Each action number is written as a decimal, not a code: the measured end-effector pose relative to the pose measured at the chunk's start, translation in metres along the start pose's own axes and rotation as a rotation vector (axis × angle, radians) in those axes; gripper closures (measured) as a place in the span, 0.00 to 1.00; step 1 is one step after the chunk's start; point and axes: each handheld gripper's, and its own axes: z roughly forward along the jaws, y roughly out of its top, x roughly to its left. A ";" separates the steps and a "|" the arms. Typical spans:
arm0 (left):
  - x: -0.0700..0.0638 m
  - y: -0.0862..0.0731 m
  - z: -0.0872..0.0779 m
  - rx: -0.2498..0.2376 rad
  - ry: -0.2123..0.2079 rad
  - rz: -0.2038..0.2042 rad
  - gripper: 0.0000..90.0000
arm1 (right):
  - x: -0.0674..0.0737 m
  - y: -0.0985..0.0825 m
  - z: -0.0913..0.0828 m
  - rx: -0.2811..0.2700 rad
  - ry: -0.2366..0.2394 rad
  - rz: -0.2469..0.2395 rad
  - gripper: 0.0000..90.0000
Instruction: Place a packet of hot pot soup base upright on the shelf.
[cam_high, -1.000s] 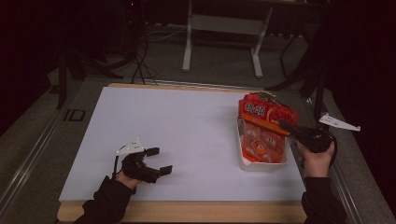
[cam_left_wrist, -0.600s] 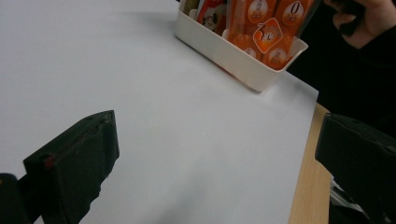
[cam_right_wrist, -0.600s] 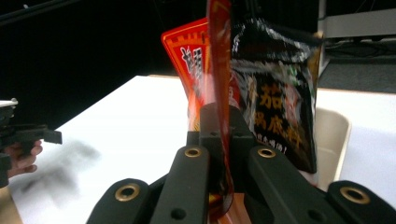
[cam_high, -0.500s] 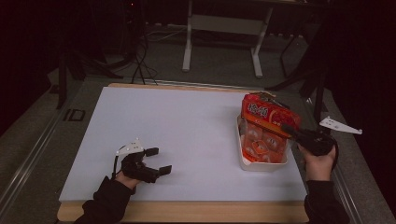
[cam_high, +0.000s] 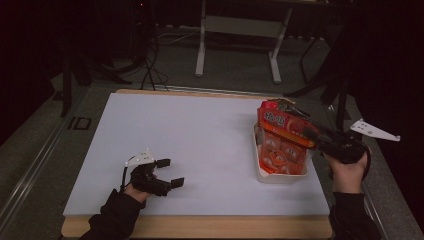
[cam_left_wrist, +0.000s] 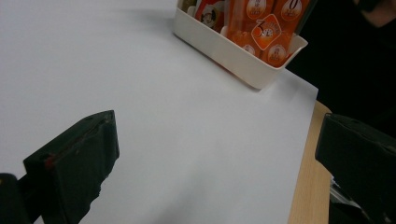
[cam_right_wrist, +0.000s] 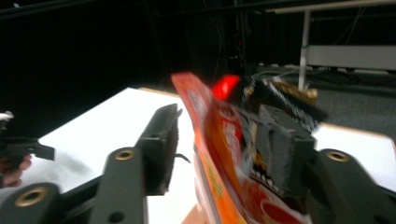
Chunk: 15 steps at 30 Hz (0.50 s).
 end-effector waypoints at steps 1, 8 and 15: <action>0.000 0.000 0.000 0.000 -0.001 0.000 0.00 | 0.003 0.004 -0.002 -0.010 -0.003 -0.012 0.50; 0.000 0.000 0.000 0.001 0.002 0.010 0.00 | 0.021 0.028 -0.011 -0.079 -0.002 -0.059 0.34; -0.001 0.000 0.000 0.001 -0.002 0.017 0.00 | 0.045 0.036 -0.006 -0.057 0.056 -0.055 0.18</action>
